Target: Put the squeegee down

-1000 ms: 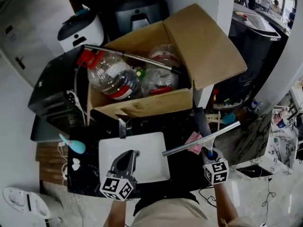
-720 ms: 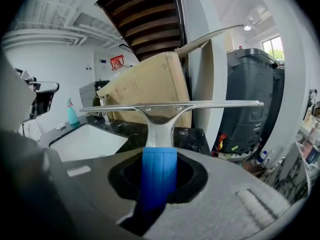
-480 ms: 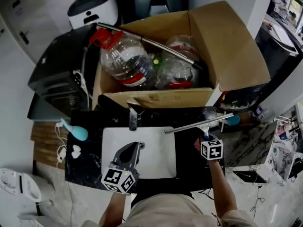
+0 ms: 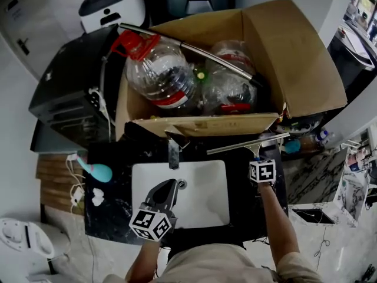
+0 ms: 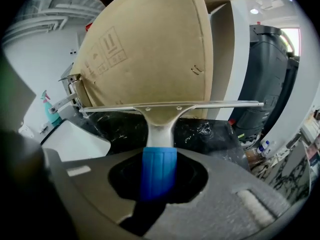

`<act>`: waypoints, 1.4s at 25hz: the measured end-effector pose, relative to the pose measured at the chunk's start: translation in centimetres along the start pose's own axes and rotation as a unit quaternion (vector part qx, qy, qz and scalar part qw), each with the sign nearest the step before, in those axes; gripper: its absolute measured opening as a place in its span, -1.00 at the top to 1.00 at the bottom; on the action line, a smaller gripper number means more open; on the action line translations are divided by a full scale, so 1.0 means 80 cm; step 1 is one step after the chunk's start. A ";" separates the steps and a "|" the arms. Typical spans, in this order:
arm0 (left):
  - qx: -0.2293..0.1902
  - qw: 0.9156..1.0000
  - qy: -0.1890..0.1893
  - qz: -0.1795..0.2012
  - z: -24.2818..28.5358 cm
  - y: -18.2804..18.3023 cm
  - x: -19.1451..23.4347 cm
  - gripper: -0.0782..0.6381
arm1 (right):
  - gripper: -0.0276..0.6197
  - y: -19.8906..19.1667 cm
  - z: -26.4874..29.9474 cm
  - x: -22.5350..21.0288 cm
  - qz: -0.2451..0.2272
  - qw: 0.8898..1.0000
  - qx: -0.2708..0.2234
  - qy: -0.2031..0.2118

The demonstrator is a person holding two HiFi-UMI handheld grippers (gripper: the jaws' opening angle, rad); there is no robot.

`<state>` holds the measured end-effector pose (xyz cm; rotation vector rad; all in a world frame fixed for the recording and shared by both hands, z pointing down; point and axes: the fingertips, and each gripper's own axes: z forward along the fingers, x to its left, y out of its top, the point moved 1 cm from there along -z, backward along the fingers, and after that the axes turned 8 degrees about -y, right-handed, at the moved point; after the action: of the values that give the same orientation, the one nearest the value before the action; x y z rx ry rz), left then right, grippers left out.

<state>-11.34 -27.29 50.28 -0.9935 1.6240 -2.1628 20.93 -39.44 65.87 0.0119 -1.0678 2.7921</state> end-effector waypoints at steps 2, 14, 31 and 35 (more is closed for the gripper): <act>0.000 1.000 -0.006 -0.004 0.004 0.001 0.004 0.74 | 0.75 0.003 0.006 -0.001 0.009 1.000 0.007 -0.004; 0.002 1.000 -0.009 -0.001 0.009 0.001 0.009 0.74 | 0.73 -0.013 0.030 -0.006 0.001 0.998 0.052 -0.023; -0.002 1.000 0.005 0.008 -0.004 0.000 0.005 0.74 | 0.45 0.009 0.016 -0.014 -0.015 1.000 0.013 -0.019; -0.005 1.000 0.005 0.007 -0.007 -0.001 0.001 0.74 | 0.45 0.031 -0.006 -0.012 -0.021 1.000 -0.022 -0.006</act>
<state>-11.71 -26.90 50.26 -0.9730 1.6417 -2.1565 21.52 -41.08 63.85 0.0456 -1.1188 2.7333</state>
